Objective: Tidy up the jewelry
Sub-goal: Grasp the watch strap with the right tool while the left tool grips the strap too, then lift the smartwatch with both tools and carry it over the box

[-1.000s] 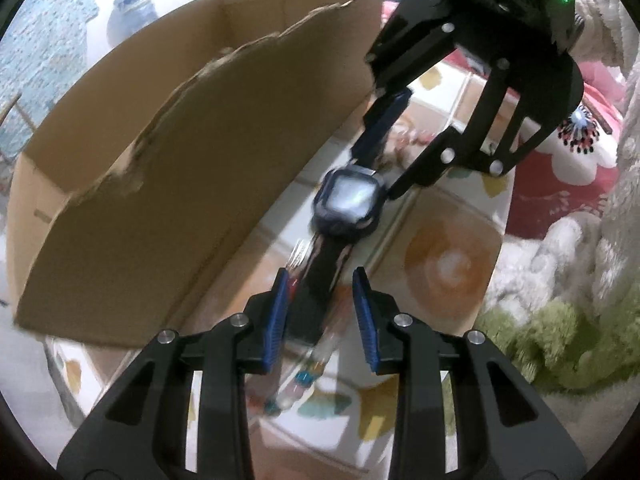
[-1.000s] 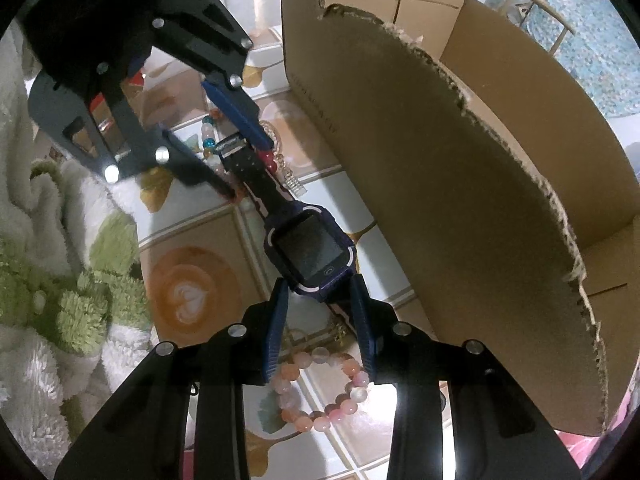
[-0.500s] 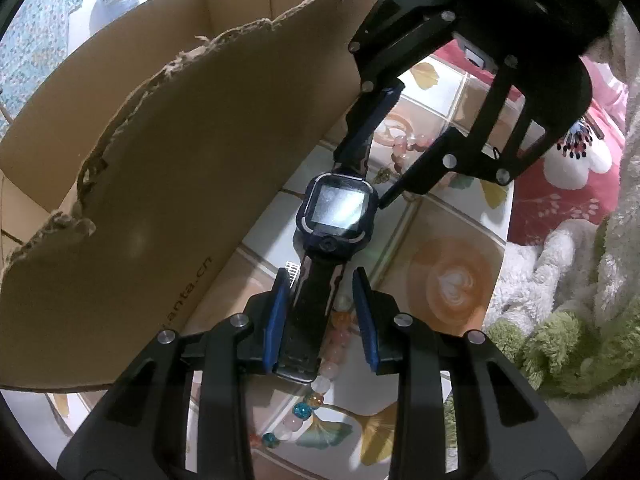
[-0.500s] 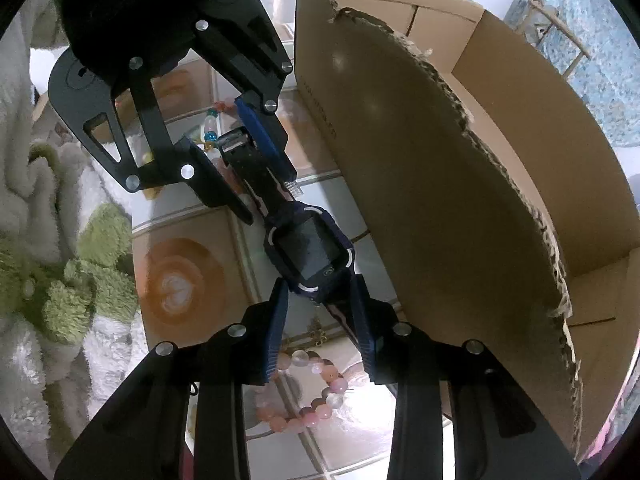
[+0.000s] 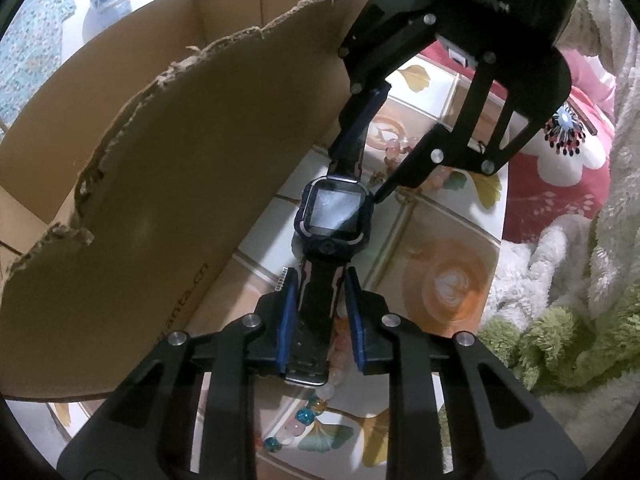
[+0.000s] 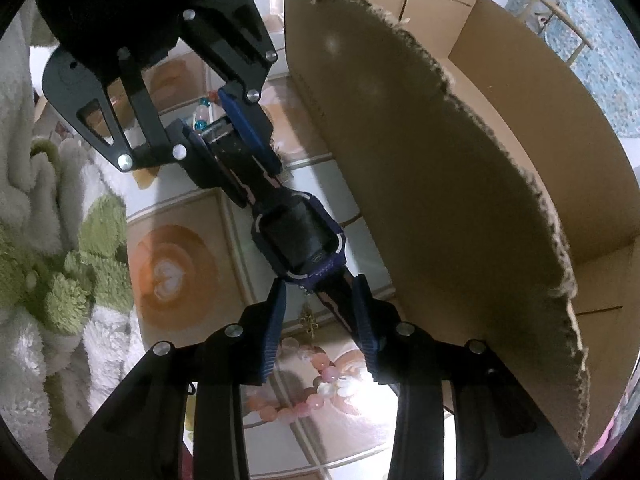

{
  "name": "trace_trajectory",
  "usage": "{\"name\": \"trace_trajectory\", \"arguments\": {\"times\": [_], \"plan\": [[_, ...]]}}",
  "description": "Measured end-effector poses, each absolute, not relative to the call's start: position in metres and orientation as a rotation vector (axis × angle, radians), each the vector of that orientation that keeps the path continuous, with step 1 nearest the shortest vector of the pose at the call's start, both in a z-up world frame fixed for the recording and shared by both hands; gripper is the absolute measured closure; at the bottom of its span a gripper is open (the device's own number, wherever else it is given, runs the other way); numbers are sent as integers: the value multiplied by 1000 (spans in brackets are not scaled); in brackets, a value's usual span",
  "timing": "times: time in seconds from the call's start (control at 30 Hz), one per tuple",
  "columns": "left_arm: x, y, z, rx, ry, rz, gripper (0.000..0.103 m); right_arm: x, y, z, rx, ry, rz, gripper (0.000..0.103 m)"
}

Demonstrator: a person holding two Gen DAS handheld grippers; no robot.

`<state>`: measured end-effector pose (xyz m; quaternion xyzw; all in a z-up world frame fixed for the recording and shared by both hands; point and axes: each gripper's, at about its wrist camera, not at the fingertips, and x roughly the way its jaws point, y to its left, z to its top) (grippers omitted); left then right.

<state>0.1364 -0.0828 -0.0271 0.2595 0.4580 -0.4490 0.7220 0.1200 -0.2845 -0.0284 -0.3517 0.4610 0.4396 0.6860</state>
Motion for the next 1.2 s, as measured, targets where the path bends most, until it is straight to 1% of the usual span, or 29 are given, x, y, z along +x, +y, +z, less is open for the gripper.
{"name": "trace_trajectory", "arguments": {"times": [0.3,0.4,0.43,0.47,0.73,1.0,1.07,1.1,1.13,1.2], "plan": [[132,-81,-7,564,964,-995,82,116,-277,-39,-812,1017,985,67],[131,-81,-1,542,956,-992,83,108,-271,-35,-836,985,960,64],[131,-81,1,532,953,-996,83,105,-270,-35,-846,970,954,61],[130,-82,4,522,952,-1003,83,100,-270,-34,-850,961,950,60],[112,-91,12,544,917,-1008,84,69,-258,-38,-877,881,891,59],[104,-89,17,564,897,-977,84,60,-249,-40,-884,822,864,59],[103,-88,15,558,900,-964,84,54,-250,-43,-872,822,855,69],[103,-86,14,556,902,-960,84,51,-248,-43,-871,822,851,72],[103,-86,12,552,905,-951,84,48,-247,-43,-877,816,839,77],[104,-82,11,550,907,-943,84,40,-243,-45,-893,797,810,78]]}}
